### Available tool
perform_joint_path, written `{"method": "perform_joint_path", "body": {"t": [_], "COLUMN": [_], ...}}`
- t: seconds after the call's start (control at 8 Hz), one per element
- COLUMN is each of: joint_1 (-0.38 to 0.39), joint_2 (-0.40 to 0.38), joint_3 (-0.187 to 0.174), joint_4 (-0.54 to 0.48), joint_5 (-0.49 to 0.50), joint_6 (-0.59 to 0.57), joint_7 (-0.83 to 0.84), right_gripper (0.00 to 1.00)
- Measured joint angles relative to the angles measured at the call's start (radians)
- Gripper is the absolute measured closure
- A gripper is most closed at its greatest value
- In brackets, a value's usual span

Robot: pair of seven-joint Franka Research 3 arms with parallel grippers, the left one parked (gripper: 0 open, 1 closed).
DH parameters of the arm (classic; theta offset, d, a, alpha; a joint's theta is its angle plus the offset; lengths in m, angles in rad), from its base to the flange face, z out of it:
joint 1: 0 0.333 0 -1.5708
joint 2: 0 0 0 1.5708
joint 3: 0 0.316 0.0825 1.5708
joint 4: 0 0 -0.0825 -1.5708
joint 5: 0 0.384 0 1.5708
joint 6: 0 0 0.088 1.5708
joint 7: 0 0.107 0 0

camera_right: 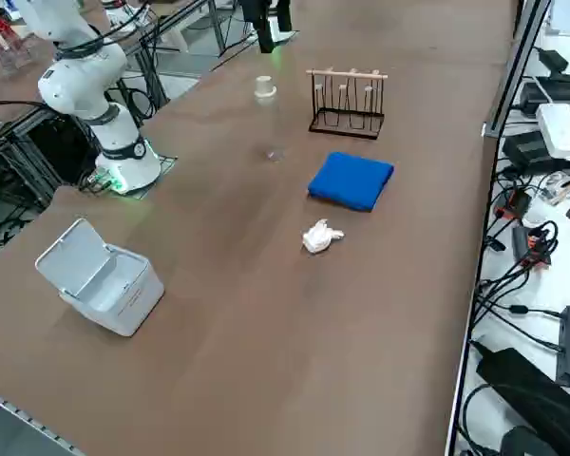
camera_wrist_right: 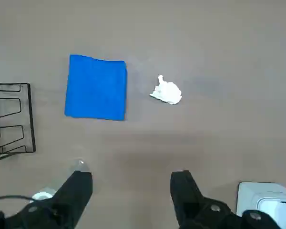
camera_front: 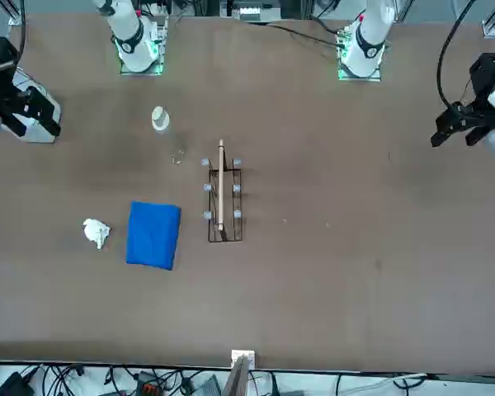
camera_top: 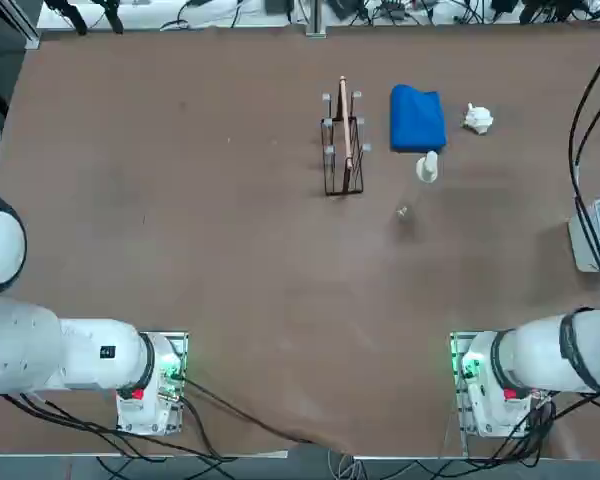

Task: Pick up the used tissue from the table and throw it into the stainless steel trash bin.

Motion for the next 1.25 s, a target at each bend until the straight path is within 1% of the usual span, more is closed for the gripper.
{"method": "perform_joint_path", "body": {"t": [0.38, 0.62, 0.88, 1.0, 1.25], "joint_1": [0.005, 0.005, 0.003, -0.001, -0.019], "joint_2": [0.010, 0.040, 0.101, 0.145, 0.259], "joint_3": [0.001, 0.001, -0.002, -0.006, -0.015], "joint_4": [0.000, 0.001, 0.001, -0.001, -0.010], "joint_5": [0.000, -0.001, -0.007, -0.008, -0.008], "joint_6": [-0.001, -0.001, 0.014, 0.040, 0.144], "joint_7": [0.000, 0.006, 0.010, 0.010, 0.010], "right_gripper": [0.00, 0.00, 0.00, 0.00, 0.00]}}
